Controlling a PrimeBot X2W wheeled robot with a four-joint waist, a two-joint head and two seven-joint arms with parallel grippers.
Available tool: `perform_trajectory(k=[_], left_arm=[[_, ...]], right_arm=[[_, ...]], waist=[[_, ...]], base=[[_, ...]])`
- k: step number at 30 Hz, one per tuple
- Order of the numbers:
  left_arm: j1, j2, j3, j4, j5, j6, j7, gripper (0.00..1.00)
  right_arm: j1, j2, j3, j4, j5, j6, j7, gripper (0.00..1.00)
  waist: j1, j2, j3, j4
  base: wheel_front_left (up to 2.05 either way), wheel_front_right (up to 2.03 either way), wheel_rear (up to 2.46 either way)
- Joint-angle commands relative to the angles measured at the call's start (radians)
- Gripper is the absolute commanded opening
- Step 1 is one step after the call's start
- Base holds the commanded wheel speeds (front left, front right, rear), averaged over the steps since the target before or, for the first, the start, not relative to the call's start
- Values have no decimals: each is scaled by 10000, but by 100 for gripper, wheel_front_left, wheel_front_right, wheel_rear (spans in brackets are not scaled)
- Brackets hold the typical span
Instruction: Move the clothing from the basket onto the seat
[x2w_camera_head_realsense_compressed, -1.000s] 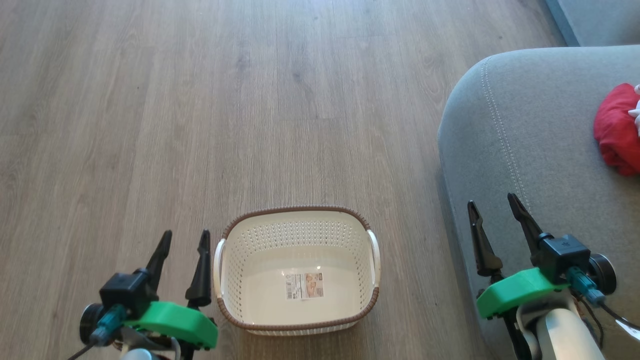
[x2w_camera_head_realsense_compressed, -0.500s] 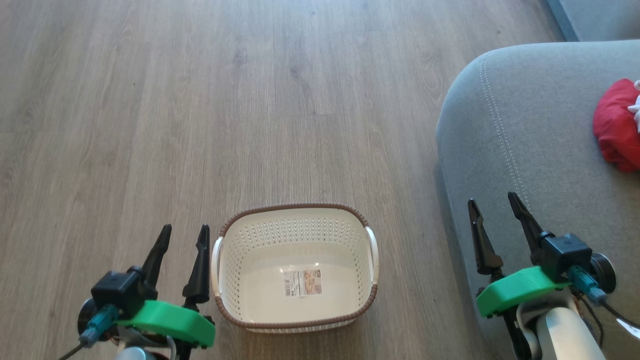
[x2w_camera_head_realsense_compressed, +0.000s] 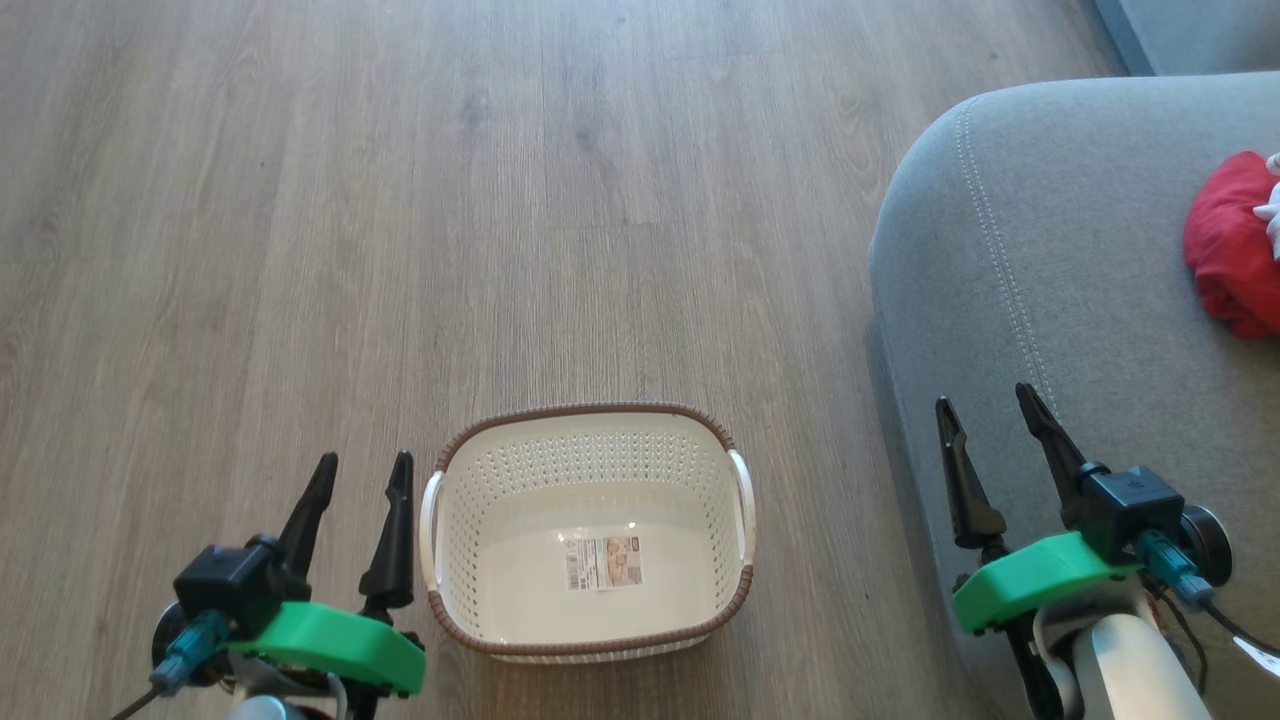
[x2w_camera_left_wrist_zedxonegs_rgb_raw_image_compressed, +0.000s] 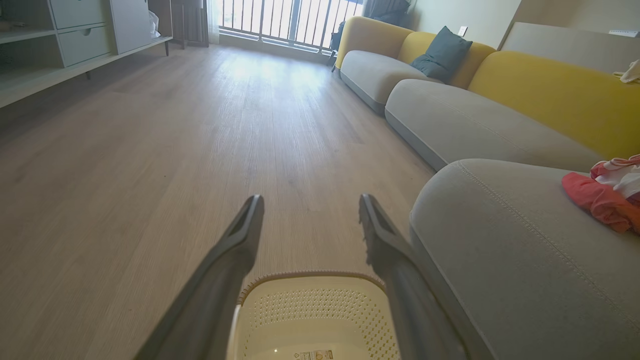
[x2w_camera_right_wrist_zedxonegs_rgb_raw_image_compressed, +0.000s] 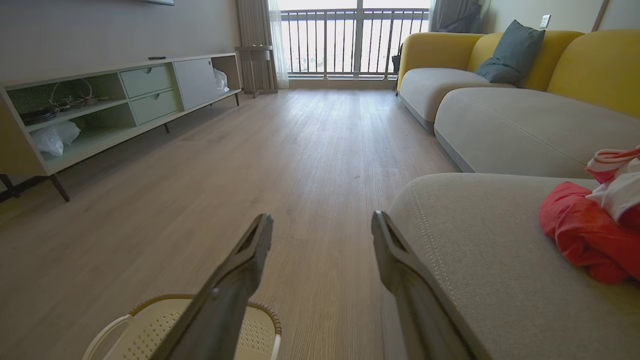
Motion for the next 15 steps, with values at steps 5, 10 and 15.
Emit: perform_trajectory(k=[5, 10, 15], left_arm=[[-365, 30, 397, -219, -98, -50, -51, 100], [-376, 30, 426, -223, -107, -29, -51, 100], [-375, 30, 395, -234, -56, -17, -51, 100]], right_arm=[[-406, 29, 221, -334, -24, -4, -65, 100], [-412, 29, 230, -325, -29, -4, -65, 100], [-439, 30, 232, -314, -35, -4, -65, 100]], waist=[[0, 0, 9, 10], [0, 0, 24, 14], [0, 0, 40, 14]], base=[[0, 0, 0], [0, 0, 0], [0, 0, 0]])
